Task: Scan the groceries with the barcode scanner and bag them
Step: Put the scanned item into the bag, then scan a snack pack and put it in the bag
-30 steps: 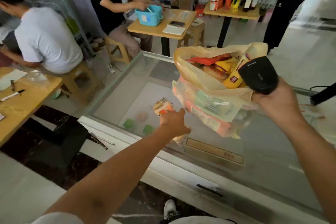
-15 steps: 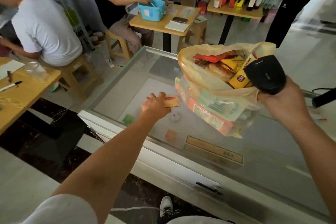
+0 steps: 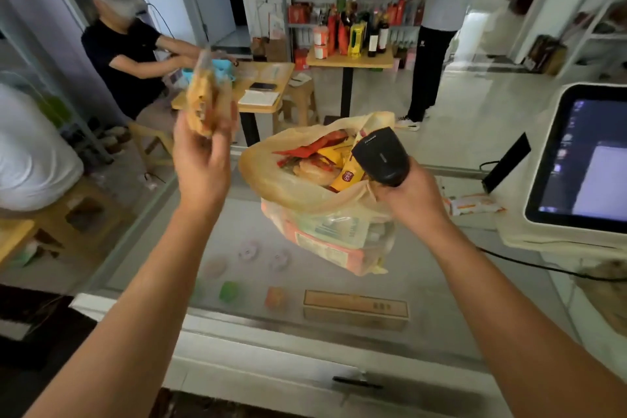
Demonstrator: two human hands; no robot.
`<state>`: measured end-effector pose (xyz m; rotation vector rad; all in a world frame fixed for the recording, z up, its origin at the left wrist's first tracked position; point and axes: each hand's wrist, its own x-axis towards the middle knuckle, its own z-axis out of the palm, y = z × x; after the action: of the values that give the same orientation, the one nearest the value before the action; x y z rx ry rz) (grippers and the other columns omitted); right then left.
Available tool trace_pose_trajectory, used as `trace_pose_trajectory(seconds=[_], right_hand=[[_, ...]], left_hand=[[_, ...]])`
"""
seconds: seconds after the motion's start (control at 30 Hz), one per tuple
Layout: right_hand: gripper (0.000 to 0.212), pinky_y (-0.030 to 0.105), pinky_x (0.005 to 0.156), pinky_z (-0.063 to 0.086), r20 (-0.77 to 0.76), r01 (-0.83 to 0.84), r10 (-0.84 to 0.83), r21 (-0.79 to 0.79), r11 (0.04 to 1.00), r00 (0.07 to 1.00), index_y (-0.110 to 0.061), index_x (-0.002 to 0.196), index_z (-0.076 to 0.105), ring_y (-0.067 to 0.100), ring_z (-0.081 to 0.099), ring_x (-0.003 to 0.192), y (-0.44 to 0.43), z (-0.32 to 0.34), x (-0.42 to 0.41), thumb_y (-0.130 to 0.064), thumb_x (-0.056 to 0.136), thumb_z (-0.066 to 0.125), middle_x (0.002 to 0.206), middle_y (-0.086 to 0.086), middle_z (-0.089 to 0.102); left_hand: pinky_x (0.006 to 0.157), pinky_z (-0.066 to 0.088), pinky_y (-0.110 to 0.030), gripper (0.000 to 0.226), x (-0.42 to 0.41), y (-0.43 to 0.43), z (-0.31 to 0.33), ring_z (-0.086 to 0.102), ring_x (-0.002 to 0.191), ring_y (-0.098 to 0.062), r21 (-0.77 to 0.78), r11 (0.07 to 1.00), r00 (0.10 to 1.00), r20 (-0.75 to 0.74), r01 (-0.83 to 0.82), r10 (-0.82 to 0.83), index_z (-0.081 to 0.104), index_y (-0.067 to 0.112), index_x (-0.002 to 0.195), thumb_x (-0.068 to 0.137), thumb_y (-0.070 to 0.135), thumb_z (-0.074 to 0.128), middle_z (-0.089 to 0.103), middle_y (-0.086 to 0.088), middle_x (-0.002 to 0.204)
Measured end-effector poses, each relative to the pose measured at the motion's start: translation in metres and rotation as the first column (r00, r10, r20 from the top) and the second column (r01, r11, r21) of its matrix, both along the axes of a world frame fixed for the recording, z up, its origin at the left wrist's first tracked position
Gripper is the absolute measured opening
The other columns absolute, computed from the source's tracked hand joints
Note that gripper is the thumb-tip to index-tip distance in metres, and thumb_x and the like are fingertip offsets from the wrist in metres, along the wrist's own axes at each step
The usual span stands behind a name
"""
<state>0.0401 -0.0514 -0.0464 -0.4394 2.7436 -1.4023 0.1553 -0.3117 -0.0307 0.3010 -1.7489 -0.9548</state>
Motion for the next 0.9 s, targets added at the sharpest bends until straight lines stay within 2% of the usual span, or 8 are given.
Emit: trace_pose_trajectory(seconds=[0.07, 0.13, 0.27, 0.4, 0.5, 0.63, 0.73, 0.9], right_hand=[[0.04, 0.028, 0.075, 0.042, 0.015, 0.093, -0.092, -0.123, 0.988, 0.996, -0.02, 0.116, 0.062, 0.022, 0.059, 0.091, 0.003, 0.006, -0.004, -0.017, 0.078, 0.074, 0.093, -0.003, 0.062], [0.037, 0.03, 0.078, 0.045, 0.008, 0.219, -0.224, -0.244, 0.945, 0.975, -0.02, 0.111, 0.063, 0.026, 0.061, 0.093, 0.009, 0.016, -0.012, -0.012, 0.076, 0.071, 0.093, -0.002, 0.062], [0.027, 0.032, 0.073, 0.045, -0.069, 0.278, -0.293, -0.171, 0.945, 0.954, -0.021, 0.101, 0.059, 0.033, 0.063, 0.093, 0.026, 0.036, -0.032, -0.012, 0.077, 0.067, 0.087, 0.001, 0.061], [0.028, 0.031, 0.065, 0.04, -0.358, 0.235, -0.186, 0.099, 0.967, 0.915, -0.018, 0.109, 0.059, 0.033, 0.063, 0.087, 0.026, 0.05, -0.03, -0.025, 0.083, 0.067, 0.093, 0.007, 0.066], [0.031, 0.03, 0.062, 0.043, -0.483, 0.188, -0.09, 0.158, 0.969, 0.871, -0.021, 0.105, 0.059, 0.022, 0.058, 0.084, 0.013, 0.06, -0.032, -0.036, 0.081, 0.072, 0.095, 0.0, 0.059], [0.025, 0.034, 0.066, 0.052, -0.311, 0.043, 0.052, 0.288, 0.957, 0.949, -0.025, 0.102, 0.061, 0.023, 0.063, 0.083, 0.006, 0.055, -0.036, -0.036, 0.081, 0.069, 0.092, -0.002, 0.065], [0.026, 0.035, 0.069, 0.052, -0.223, -0.005, 0.062, 0.244, 0.97, 0.973, -0.024, 0.106, 0.061, 0.028, 0.064, 0.086, 0.013, 0.048, -0.032, -0.031, 0.082, 0.067, 0.093, 0.002, 0.069], [0.024, 0.036, 0.073, 0.053, -0.08, 0.033, -0.026, 0.078, 0.996, 0.996, -0.027, 0.099, 0.06, 0.026, 0.064, 0.085, 0.034, 0.051, -0.032, -0.028, 0.076, 0.068, 0.089, -0.001, 0.067]], left_hand=[[0.096, 0.043, -0.02, 0.044, -0.027, 0.027, 0.016, 0.053, 0.116, -0.012, -0.337, 0.916, 0.961, 0.238, 0.22, -0.143, 0.047, 0.02, 0.14, 0.096, 0.02, 0.057, 0.055, -0.007, 0.129], [0.1, 0.043, -0.026, 0.058, -0.054, 0.049, 0.011, 0.05, 0.123, -0.019, -0.443, 0.783, 0.814, 0.565, 0.437, -0.135, 0.041, 0.023, 0.149, 0.094, 0.019, 0.06, 0.046, -0.007, 0.142], [0.123, 0.019, -0.042, 0.077, -0.089, 0.054, -0.012, 0.015, 0.152, -0.02, -0.28, 0.623, 0.391, 0.919, 0.73, -0.044, 0.021, 0.039, 0.156, 0.091, 0.051, 0.061, 0.017, 0.002, 0.164], [0.123, 0.013, -0.041, 0.064, -0.091, 0.055, 0.004, 0.012, 0.151, -0.011, -0.039, 0.692, 0.279, 0.93, 0.721, -0.239, 0.032, 0.051, 0.148, 0.089, 0.075, 0.042, 0.019, 0.013, 0.163], [0.118, 0.013, -0.037, 0.052, -0.092, 0.061, 0.009, 0.02, 0.149, -0.015, 0.011, 0.753, 0.326, 0.897, 0.658, -0.298, 0.043, 0.046, 0.144, 0.097, 0.066, 0.031, 0.028, 0.011, 0.16], [0.112, 0.038, -0.049, 0.048, -0.097, 0.061, 0.005, 0.043, 0.135, -0.02, -0.07, 0.789, 0.421, 0.873, 0.61, -0.248, 0.041, 0.042, 0.141, 0.097, 0.061, 0.041, 0.043, 0.005, 0.149], [0.109, 0.041, -0.048, 0.048, -0.097, 0.062, 0.005, 0.044, 0.134, -0.019, -0.125, 0.78, 0.438, 0.875, 0.614, -0.205, 0.041, 0.039, 0.142, 0.097, 0.058, 0.045, 0.043, 0.006, 0.148], [0.102, 0.047, -0.04, 0.031, -0.097, 0.088, 0.023, 0.053, 0.123, -0.013, -0.262, 0.786, 0.669, 0.702, 0.561, -0.244, 0.059, 0.027, 0.13, 0.103, 0.039, 0.046, 0.056, 0.006, 0.135]])
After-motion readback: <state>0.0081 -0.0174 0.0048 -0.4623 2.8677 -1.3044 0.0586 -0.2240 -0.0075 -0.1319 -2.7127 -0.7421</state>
